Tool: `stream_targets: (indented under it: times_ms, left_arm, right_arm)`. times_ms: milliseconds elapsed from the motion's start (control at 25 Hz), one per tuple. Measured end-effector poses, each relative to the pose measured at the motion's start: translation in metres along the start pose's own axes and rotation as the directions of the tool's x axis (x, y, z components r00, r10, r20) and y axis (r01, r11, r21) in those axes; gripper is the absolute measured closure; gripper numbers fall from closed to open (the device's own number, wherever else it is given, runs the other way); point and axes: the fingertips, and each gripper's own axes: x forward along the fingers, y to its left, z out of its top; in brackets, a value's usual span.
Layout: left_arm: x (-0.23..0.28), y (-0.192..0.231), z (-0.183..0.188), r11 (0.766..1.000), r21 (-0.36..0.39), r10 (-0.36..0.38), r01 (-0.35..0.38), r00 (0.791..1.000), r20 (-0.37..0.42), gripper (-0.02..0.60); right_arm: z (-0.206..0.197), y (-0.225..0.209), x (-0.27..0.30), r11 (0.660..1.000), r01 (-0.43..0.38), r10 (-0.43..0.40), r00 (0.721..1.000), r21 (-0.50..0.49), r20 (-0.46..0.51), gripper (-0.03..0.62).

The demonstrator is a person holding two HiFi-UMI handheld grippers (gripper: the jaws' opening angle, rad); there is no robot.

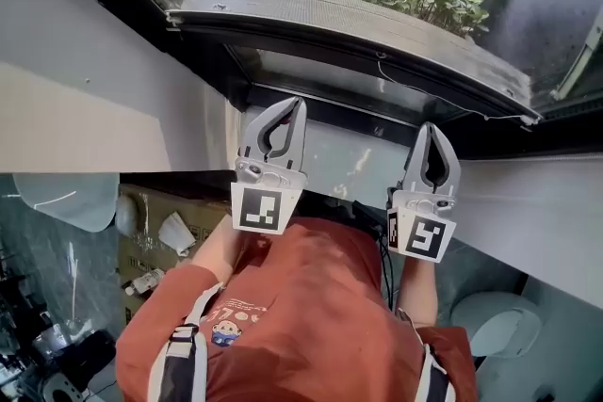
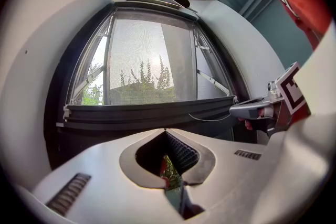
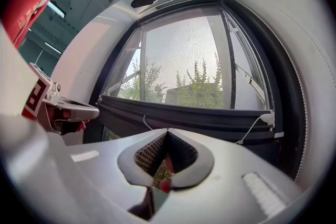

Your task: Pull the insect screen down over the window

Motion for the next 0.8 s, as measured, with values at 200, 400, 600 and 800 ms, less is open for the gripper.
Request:
stream_targets:
  times_ms: [200, 400, 600, 800]
  left_arm:
    - [0.0011, 0.0023, -0.0004, 1.000, -0.002, 0.015, -0.015, 1.000, -0.002, 0.577]
    - [0.0019, 0.0029, -0.0021, 1.000, -0.004, 0.021, -0.021, 1.000, -0.005, 0.577]
    - [0.0033, 0.0040, -0.0015, 1.000, -0.008, 0.030, -0.030, 1.000, 0.000, 0.577]
    - [0.0030, 0.0052, -0.0037, 0.999, -0.023, 0.032, -0.033, 0.999, -0.015, 0.577]
  right_arm:
    - [-0.0022, -0.0021, 0.0018, 1.000, 0.005, -0.005, 1.000, -0.009, -0.001, 0.585]
    - [-0.0037, -0.0061, 0.0014, 1.000, 0.009, -0.009, 1.000, -0.013, -0.004, 0.585]
    - [-0.0040, -0.0061, 0.0025, 1.000, 0.005, -0.005, 1.000, -0.015, -0.004, 0.585]
    - [-0.0042, -0.0044, 0.0025, 1.000, 0.002, -0.002, 1.000, -0.015, -0.007, 0.585]
